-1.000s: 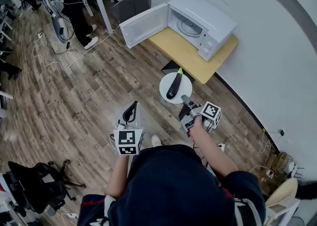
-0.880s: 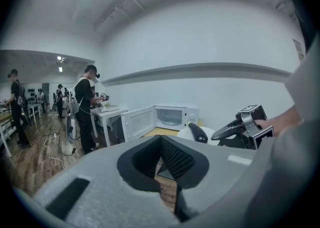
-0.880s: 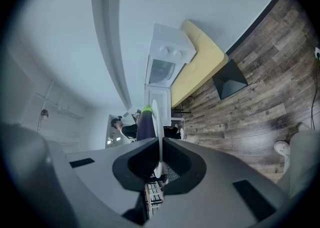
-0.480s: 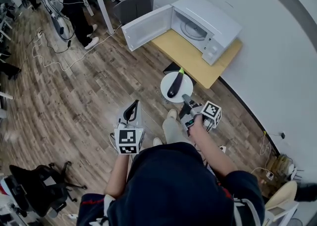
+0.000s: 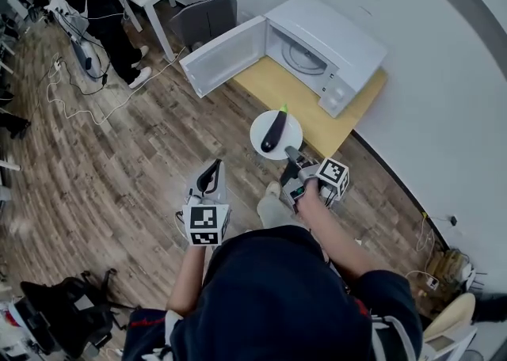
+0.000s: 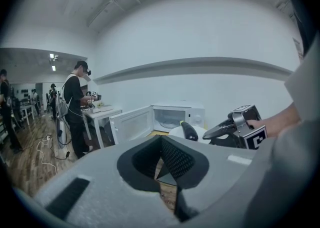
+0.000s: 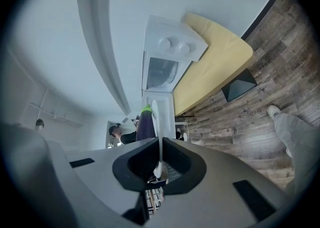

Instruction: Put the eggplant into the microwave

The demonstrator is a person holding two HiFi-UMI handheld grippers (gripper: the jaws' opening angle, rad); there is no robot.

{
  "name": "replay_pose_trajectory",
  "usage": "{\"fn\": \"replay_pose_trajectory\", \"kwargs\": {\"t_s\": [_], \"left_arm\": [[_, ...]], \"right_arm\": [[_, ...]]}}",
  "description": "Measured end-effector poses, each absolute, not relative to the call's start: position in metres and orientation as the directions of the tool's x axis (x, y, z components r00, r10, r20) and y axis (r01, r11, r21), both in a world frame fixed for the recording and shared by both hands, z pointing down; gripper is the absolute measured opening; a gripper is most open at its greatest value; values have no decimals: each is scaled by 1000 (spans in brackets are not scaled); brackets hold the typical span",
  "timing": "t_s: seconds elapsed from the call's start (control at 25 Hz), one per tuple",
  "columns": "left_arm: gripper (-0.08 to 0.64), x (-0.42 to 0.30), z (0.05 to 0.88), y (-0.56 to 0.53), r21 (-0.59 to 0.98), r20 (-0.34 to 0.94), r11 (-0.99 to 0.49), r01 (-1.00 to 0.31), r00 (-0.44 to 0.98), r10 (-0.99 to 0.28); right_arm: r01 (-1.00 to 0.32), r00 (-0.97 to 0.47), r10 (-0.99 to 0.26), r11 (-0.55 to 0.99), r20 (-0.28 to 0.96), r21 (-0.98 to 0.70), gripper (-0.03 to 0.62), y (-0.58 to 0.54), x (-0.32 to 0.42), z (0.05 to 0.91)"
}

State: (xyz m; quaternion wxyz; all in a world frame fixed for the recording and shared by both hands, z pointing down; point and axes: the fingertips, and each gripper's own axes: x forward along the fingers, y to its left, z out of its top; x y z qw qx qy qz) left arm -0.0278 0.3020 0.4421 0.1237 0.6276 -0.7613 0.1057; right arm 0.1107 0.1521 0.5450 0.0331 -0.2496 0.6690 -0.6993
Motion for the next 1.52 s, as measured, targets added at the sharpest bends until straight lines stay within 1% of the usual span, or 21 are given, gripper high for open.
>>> {"fn": "replay_pose_trajectory", "kwargs": {"t_s": [0.32, 0.72, 1.04, 1.28, 1.52], "left_arm": [[15, -44, 443, 218, -22, 342, 199, -980, -195, -919], [15, -59, 441, 142, -57, 357, 214, -975, -220, -908], [15, -51, 446, 107, -51, 371, 207, -977, -211, -904], [15, -51, 447, 95, -62, 379, 173, -983, -183, -907], [15, -49, 452, 74, -59, 393, 114, -992, -128, -911]], "right_arm": [[-287, -882, -361, -104, 305, -952, 21, 66, 91, 545], [-295, -891, -324, -119, 318, -948, 21, -1, 72, 549], [-305, -891, -307, -139, 334, -942, 21, -30, 75, 562], [-288, -889, -325, -148, 321, -946, 21, -35, 75, 563], [-291, -877, -346, -171, 334, -941, 21, -43, 75, 571]]}}
